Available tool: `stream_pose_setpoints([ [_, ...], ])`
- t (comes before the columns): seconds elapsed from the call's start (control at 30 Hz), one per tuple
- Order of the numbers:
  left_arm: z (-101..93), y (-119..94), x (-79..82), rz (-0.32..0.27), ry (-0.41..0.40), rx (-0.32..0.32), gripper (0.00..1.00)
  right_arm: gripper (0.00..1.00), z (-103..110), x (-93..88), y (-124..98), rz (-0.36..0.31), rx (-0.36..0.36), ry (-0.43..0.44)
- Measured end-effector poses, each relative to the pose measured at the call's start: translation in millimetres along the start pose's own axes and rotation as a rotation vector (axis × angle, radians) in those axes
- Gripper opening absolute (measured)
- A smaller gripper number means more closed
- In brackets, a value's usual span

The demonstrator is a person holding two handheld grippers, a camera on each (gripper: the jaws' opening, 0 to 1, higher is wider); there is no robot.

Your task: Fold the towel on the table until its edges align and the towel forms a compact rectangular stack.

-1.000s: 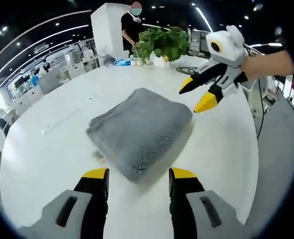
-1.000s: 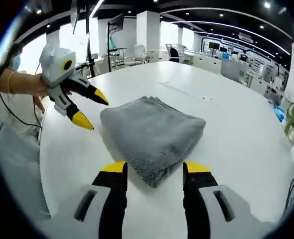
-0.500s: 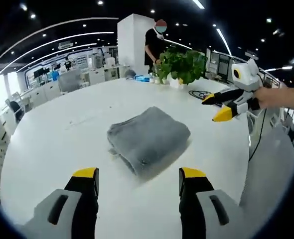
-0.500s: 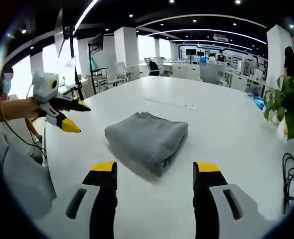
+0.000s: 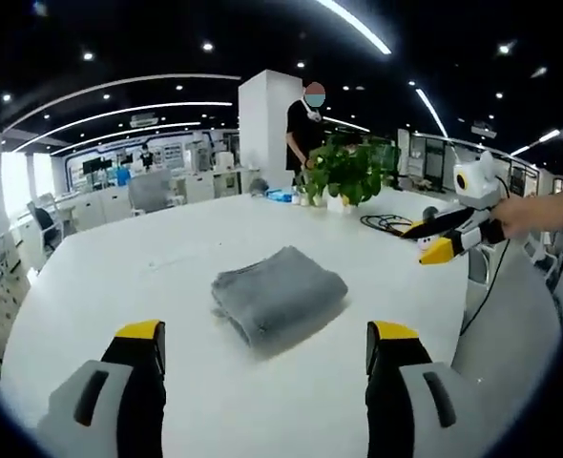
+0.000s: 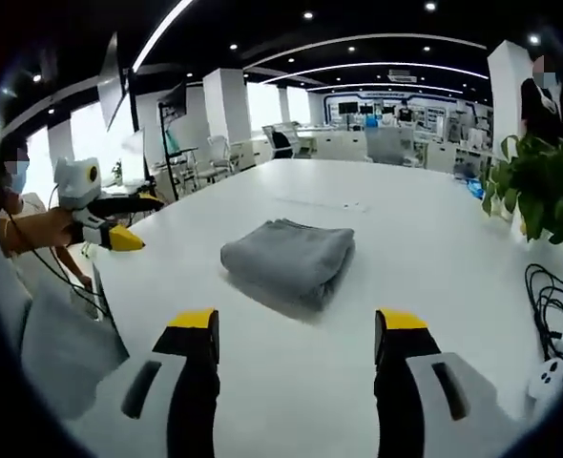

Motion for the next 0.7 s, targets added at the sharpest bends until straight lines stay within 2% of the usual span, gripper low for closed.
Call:
stream_pose_setpoints([
  [0.33, -3.8, -16.4, -6.0, 0.007, -0.034, 0.021, 0.91, 0.66, 15.6, -12.2, -20.9, -0.011, -0.004, 0.011],
  [0.7, -5.9, -31.2, -6.8, -0.021, -0.028, 0.054, 0.9, 0.67, 23.2, -21.3, -29.9, -0.019, 0.001, 0.028],
])
Point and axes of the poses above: the point that each gripper's makers call its tool centre point, and the gripper's own axes: y roughly forward along the fingers, z roughly to its left, x roughly out of its top, the point moved 10 cm from there along -y, roughly backward along the fingers, and after that the axes turned 9 degrees about y, right-handed, at the moved point
